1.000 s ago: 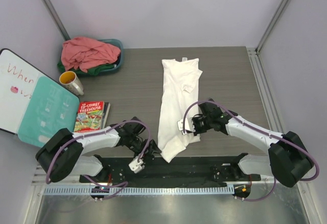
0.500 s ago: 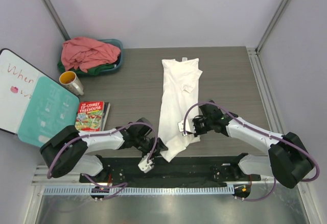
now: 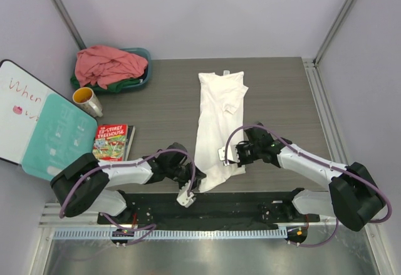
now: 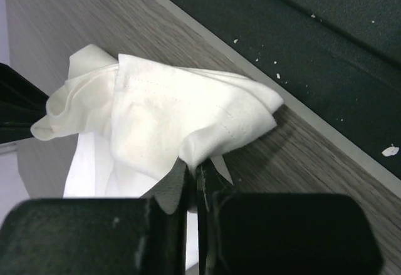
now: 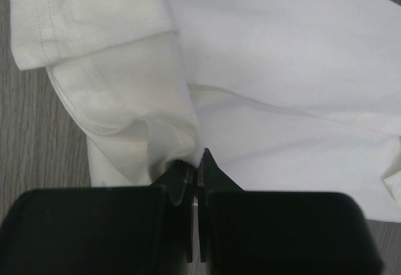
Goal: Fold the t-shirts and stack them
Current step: Fold the tshirt
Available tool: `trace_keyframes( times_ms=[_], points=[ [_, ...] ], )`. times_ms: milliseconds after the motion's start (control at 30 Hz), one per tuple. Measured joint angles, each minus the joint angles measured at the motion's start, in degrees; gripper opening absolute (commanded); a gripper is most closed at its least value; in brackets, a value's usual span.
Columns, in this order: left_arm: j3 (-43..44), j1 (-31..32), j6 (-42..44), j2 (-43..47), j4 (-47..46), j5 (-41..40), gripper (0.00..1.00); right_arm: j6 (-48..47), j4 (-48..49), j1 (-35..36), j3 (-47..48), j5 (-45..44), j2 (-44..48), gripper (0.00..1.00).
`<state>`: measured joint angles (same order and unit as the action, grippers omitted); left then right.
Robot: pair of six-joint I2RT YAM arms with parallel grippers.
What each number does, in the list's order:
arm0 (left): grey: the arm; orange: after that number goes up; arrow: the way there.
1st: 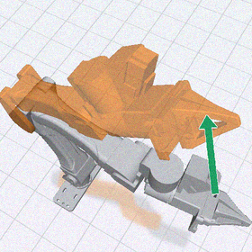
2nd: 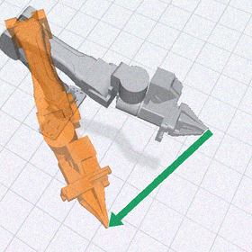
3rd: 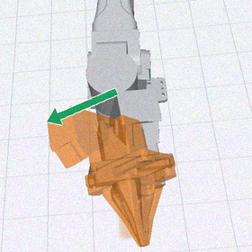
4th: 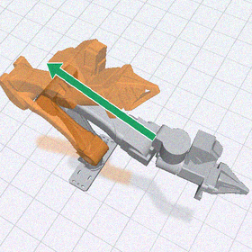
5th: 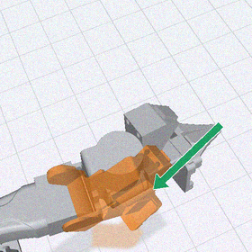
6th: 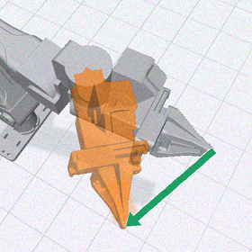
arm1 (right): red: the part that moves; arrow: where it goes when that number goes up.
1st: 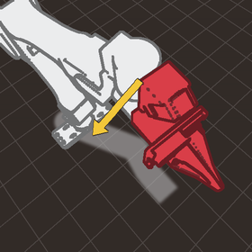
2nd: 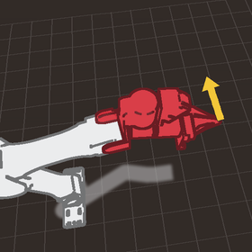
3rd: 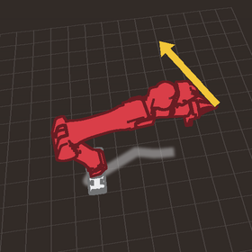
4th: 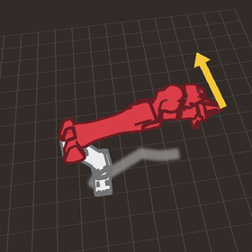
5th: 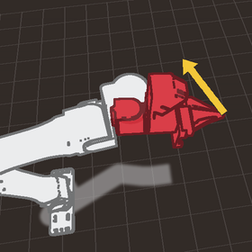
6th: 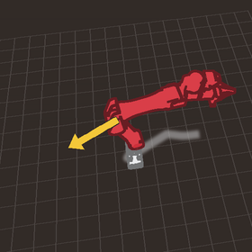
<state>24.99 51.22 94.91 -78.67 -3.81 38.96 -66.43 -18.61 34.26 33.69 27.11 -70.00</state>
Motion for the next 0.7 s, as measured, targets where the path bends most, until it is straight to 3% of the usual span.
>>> trace_keyframes(
  times_ms=[467, 700],
  points=[
    [0.2, -1.3, -12.3, 5.4, -1.1, -6.3, 0.0, 3.1, -0.5, -0.5, -0.2, -2.5, 2.2, 0.01],
    [5.6, -4.8, -17.0, 1.7, -1.5, -9.6, 0.08, 4.2, -0.9, -0.8, 0.2, -5.8, 3.0, 0.01]
  ],
)
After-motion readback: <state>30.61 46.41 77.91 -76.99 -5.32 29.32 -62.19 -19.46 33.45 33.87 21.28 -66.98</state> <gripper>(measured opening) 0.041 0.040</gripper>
